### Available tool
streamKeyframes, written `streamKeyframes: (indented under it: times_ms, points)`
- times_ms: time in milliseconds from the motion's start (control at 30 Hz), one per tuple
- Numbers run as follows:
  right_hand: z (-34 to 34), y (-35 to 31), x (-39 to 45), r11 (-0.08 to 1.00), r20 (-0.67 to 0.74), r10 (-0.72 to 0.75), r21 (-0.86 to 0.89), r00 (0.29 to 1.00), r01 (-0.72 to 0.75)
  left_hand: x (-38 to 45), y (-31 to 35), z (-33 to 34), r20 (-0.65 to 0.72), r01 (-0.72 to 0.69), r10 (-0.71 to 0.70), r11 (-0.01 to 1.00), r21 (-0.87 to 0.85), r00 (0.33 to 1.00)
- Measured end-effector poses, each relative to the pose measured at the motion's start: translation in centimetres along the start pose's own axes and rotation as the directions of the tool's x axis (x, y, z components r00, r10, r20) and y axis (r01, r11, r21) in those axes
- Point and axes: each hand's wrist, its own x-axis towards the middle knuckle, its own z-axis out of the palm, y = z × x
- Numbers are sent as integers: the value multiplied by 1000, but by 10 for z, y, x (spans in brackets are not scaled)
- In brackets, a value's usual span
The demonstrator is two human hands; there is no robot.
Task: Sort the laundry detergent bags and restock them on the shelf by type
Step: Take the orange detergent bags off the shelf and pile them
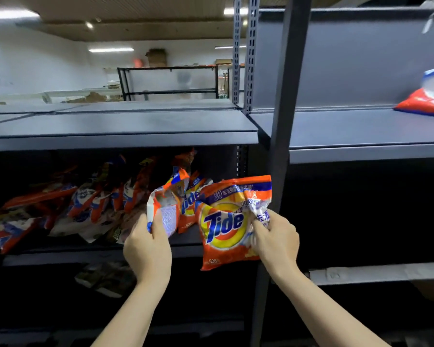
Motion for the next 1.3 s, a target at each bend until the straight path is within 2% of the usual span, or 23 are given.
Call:
streamKeyframes:
  times_ms: [133, 233, 433, 667, 767, 833, 1033, 1233, 1300]
  points:
    - [-44, 2, -14, 997, -151, -14, 76, 988, 25, -25, 33, -27, -11, -95, 94, 993, -69, 995]
    - [-80, 9, -16, 990, -265, 28, 143, 964, 10, -49, 62, -36, -14, -150, 149, 978, -144, 989]
    - [-161, 25, -4, 978, -493, 70, 205, 867, 37, -92, 125, -34, -3, -270, 290, 888, -372, 957]
    - [-242, 47, 54, 979, -609, 98, 203, 787, 35, -104, 205, 3, -80, -348, 361, 782, -516, 929]
    - [-268, 65, 98, 975, -650, 117, 218, 751, 36, -106, 242, 33, -151, -415, 395, 759, -501, 906]
    - [-285, 79, 131, 970, -664, 131, 239, 737, 42, -106, 265, 58, -197, -447, 404, 754, -482, 894]
    - [-323, 122, 247, 960, -599, 140, 278, 789, 41, -106, 318, 136, -278, -435, 340, 773, -462, 898]
    - [-321, 140, 360, 917, -525, 248, 397, 814, -23, -112, 346, 192, -309, -417, 313, 830, -370, 898]
    - [-311, 147, 395, 885, -433, 299, 458, 850, -78, -112, 351, 207, -323, -412, 308, 847, -336, 895]
